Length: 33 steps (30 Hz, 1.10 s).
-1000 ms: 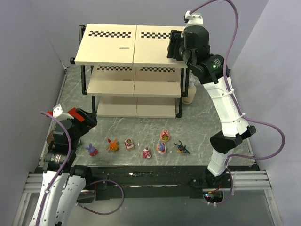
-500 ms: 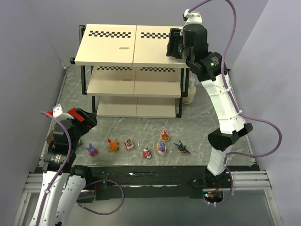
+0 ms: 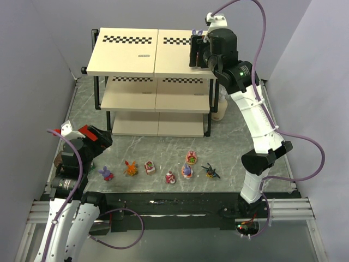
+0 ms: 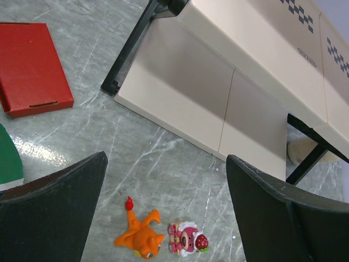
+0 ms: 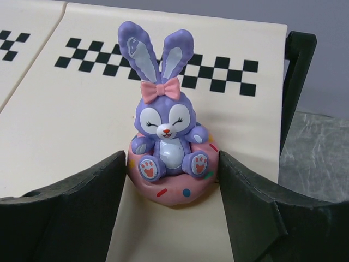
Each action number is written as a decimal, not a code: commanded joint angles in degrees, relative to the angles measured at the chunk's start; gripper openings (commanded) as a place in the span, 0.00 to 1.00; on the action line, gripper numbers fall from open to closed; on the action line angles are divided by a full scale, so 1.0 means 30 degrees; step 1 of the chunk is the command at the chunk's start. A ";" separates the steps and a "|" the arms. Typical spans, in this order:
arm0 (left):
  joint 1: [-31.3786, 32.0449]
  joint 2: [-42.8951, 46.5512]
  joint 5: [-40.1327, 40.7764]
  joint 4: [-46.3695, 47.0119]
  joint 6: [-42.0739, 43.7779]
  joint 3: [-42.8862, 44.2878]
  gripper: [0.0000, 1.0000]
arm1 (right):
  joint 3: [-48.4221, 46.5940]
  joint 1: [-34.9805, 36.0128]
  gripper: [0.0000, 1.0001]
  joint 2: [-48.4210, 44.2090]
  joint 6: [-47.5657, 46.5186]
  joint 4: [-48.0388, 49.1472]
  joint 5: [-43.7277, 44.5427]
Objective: Place and organize the plastic toys onto the shelf
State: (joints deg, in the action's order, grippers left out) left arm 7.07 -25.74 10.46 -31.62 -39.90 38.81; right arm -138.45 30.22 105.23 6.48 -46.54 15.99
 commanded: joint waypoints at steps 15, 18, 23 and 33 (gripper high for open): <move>-0.0277 -0.0064 0.0000 0.0197 -0.0118 0.0541 0.96 | 0.1178 0.0093 0.41 -0.0621 0.0621 -0.1507 0.0089; -0.0306 -0.0093 -0.0058 0.0226 -0.0118 0.0512 0.96 | 0.1940 0.0210 0.36 -0.1352 0.0973 -0.1216 0.0442; -0.0335 -0.0093 -0.0175 0.0226 -0.0089 0.0511 0.97 | 0.2762 0.0708 0.32 -0.2204 0.1706 -0.1389 0.1494; -0.0335 -0.0093 -0.0234 0.0226 -0.0089 0.0482 0.96 | 0.1769 0.1734 0.31 -0.1943 0.1765 -0.2940 0.4161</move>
State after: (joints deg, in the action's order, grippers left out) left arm 6.39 -25.74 10.37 -31.59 -39.90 38.81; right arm -131.11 34.37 99.24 9.80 -45.76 24.45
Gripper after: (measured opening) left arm 0.966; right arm 0.678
